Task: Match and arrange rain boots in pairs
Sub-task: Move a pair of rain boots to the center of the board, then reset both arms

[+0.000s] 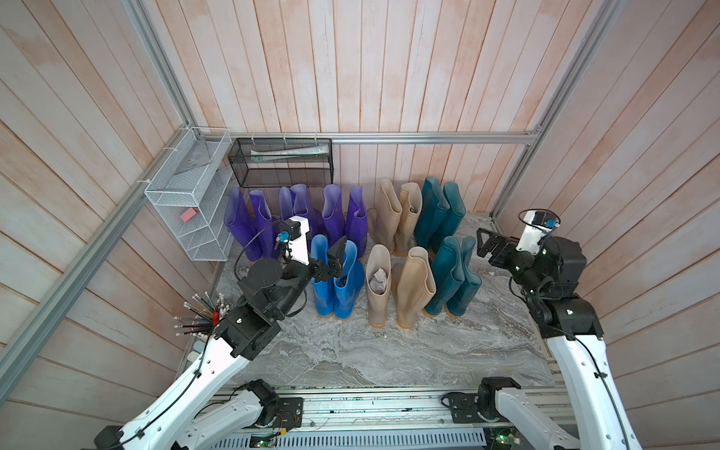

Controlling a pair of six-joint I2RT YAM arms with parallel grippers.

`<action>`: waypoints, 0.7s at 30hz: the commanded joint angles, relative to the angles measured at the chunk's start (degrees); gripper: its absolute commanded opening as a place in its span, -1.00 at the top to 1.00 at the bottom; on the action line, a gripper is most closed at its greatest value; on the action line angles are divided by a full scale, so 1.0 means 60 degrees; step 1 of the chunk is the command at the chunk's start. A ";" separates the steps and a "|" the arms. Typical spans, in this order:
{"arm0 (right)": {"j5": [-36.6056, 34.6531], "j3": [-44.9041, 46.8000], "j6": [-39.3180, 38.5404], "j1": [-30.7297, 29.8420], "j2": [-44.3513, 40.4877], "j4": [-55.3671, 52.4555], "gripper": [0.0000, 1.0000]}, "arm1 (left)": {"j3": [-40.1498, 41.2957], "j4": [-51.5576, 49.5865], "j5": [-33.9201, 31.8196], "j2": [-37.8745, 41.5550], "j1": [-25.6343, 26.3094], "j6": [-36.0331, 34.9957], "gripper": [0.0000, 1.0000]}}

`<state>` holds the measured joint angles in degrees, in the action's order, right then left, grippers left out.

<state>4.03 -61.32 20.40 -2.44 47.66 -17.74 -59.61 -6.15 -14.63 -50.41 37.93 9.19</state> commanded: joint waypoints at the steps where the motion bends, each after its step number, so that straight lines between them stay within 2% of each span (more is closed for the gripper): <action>1: -0.1162 0.1329 0.0376 0.0024 -0.0795 0.2255 -0.97 | -0.0560 -0.2365 -0.2323 0.0199 0.0035 0.0407 -1.00; 3: -0.2047 0.2450 0.0648 0.0031 -0.1488 0.3387 -0.96 | -0.0537 -0.3196 -0.2602 0.0500 0.0026 0.0368 -1.00; 5: -0.2274 0.3754 0.0001 0.0028 -0.2171 0.5169 -0.96 | -0.0190 -0.3596 -0.3623 0.1025 0.0032 0.0693 -1.00; 7: -0.2836 0.4684 -0.0380 0.0039 -0.2605 0.6528 -0.97 | 0.0751 -0.2782 -0.3976 0.1945 0.0008 -0.0104 -1.00; 9: -0.3528 0.4784 -0.0679 0.0064 -0.2507 0.6872 -0.97 | 0.1692 -0.1514 -0.3667 0.2677 -0.0119 -0.1219 -1.00; 11: -0.3575 0.4686 -0.1169 0.0228 -0.2094 0.7243 -0.97 | 0.2016 -0.0896 -0.3236 0.2868 -0.0490 -0.1605 -0.99; 14: -0.3001 0.4252 -0.1165 0.0985 -0.1311 0.7190 -0.96 | 0.1688 -0.1201 -0.1672 0.2237 -0.1906 -0.1084 -0.99; 18: -0.1331 0.4265 -0.0782 0.2226 -0.0498 0.7212 -0.96 | 0.1972 -0.0463 0.0894 0.1588 -0.4353 -0.0066 -1.00; 21: -0.1077 0.4871 -0.0957 0.2393 0.0024 0.7748 -0.96 | 0.2565 0.0392 0.2384 0.0965 -0.6261 0.0645 -1.00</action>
<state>-6.81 -34.24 15.35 11.22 46.11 24.71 -46.85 -9.04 -12.71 -42.65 6.79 8.29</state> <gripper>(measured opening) 0.983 0.998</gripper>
